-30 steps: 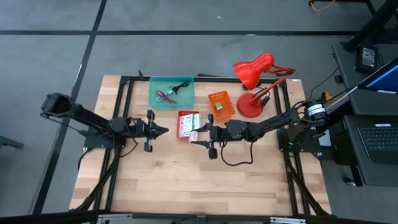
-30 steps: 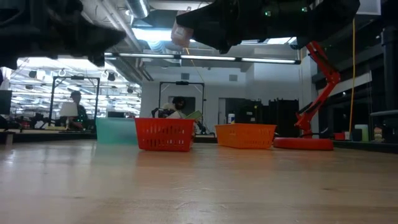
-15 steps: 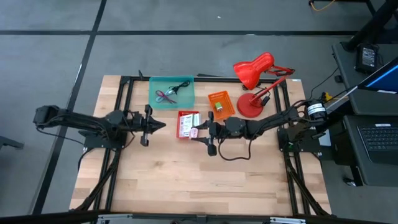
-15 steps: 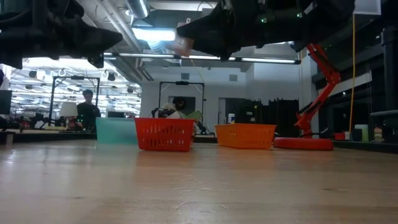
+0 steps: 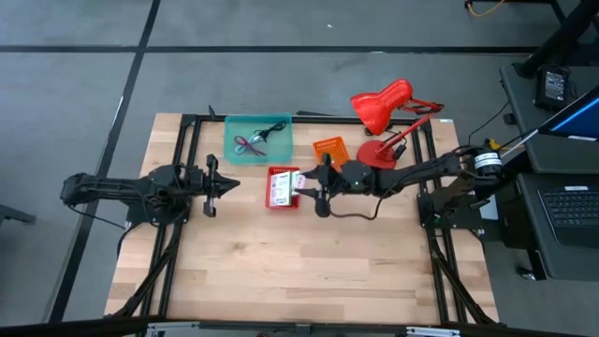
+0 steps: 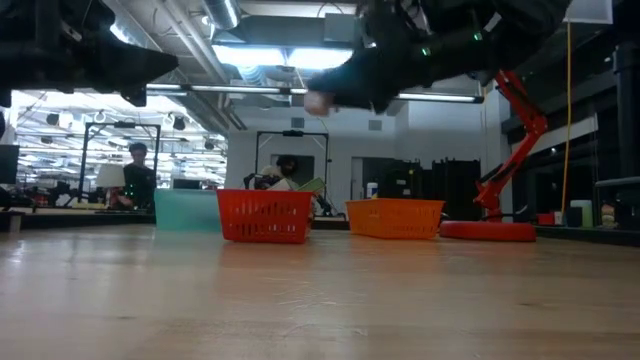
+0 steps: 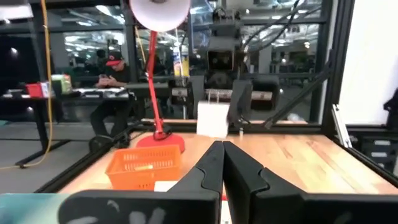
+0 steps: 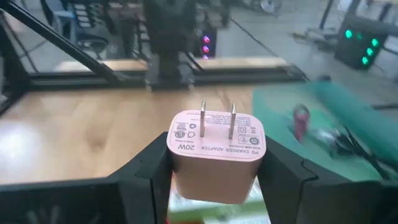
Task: Pick and place items into bin
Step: Put the white charger adapter into the orange bin
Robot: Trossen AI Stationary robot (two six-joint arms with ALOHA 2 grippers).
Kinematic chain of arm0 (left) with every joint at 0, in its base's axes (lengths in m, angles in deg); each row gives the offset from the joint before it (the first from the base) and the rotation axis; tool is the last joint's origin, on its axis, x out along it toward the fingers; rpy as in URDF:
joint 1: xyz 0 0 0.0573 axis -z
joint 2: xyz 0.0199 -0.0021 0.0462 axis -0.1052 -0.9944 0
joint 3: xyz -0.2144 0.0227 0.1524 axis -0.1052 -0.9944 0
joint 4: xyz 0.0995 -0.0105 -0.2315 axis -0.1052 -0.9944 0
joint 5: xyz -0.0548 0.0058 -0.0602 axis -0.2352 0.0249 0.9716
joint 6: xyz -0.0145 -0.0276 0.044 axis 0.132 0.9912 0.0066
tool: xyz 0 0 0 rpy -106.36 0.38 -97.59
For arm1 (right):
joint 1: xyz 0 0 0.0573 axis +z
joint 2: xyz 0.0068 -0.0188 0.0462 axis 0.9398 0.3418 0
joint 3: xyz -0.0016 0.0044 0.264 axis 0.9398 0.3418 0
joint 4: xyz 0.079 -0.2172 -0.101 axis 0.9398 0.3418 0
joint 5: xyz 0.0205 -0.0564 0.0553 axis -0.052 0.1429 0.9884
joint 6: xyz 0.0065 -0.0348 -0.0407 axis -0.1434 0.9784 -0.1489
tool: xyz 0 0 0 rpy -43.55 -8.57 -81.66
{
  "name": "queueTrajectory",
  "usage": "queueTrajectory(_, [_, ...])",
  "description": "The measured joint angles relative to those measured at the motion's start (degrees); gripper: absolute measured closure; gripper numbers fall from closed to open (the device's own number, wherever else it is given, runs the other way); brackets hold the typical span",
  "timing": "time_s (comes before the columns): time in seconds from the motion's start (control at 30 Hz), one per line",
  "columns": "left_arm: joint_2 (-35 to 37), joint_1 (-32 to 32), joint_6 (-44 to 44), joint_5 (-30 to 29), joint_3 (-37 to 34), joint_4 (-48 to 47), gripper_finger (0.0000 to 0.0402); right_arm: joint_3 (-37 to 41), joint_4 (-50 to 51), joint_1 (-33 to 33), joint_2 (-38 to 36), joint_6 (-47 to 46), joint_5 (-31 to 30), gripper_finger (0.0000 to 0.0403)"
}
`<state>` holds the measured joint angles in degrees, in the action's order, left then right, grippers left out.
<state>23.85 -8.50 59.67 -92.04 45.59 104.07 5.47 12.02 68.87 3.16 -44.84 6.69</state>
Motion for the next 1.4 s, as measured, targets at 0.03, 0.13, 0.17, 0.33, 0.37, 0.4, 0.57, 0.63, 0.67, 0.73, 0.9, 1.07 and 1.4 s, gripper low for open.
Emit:
queueTrajectory(0.03, [1.09, 0.00, -0.04, -0.40, 0.01, -0.97, 0.0398, 0.92, 0.12, -0.63, -0.37, -0.60, -0.01, 0.0234])
queueTrajectory(0.13, [4.63, 0.00, -0.04, -0.78, 0.02, -4.55, 0.0398, 4.25, 0.49, -2.40, -2.36, -2.77, -0.26, 0.0234])
queueTrajectory(0.17, [5.59, 0.00, -0.04, -0.84, 0.02, -5.78, 0.0398, 5.28, 0.37, -2.91, -3.34, -3.30, -0.64, 0.0234])
queueTrajectory(0.33, [9.80, 0.04, 0.51, -2.97, 0.33, -12.05, 0.0398, 10.67, 0.92, -4.47, -9.03, -6.65, -4.63, 0.0234])
queueTrajectory(0.37, [10.18, 0.04, 0.88, -3.42, 0.33, -12.47, 0.0398, 11.34, 1.41, -4.49, -10.08, -7.77, -5.90, 0.0234])
queueTrajectory(0.4, [10.60, 0.04, 1.05, -3.80, 0.33, -12.82, 0.0398, 11.98, 2.31, -4.49, -11.19, -8.58, -7.57, 0.0234])
queueTrajectory(0.57, [10.79, 0.04, 1.17, -4.23, 0.33, -12.92, 0.0398, 14.42, 7.63, -3.71, -14.50, -12.47, -15.95, 0.0235])
queueTrajectory(0.63, [10.79, 0.04, 1.34, -4.23, 0.33, -13.20, 0.0398, 14.66, 9.24, -3.33, -14.68, -13.90, -19.22, 0.0235])
queueTrajectory(0.67, [10.79, 0.07, 1.76, -4.22, 0.33, -13.40, 0.0398, 14.65, 10.51, -3.11, -14.68, -14.40, -20.98, 0.0235])
queueTrajectory(0.73, [10.79, 0.09, 2.57, -4.22, 0.33, -13.42, 0.0398, 14.67, 12.39, -3.09, -14.57, -15.31, -24.64, 0.0235])
queueTrajectory(0.9, [10.79, 0.09, 2.55, -4.27, 0.33, -13.66, 0.0398, 14.67, 13.26, -3.50, -14.35, -16.20, -29.56, 0.0235])
queueTrajectory(1.07, [10.79, 0.09, 1.83, -4.64, 0.33, -13.76, 0.0398, 14.62, 15.69, -5.38, -10.88, -20.40, -29.69, 0.0235])
queueTrajectory(1.4, [10.75, 0.09, 2.54, -4.66, 0.33, -13.81, 0.0398, 14.65, 13.75, -8.45, -4.86, -21.23, -29.58, 0.0235])
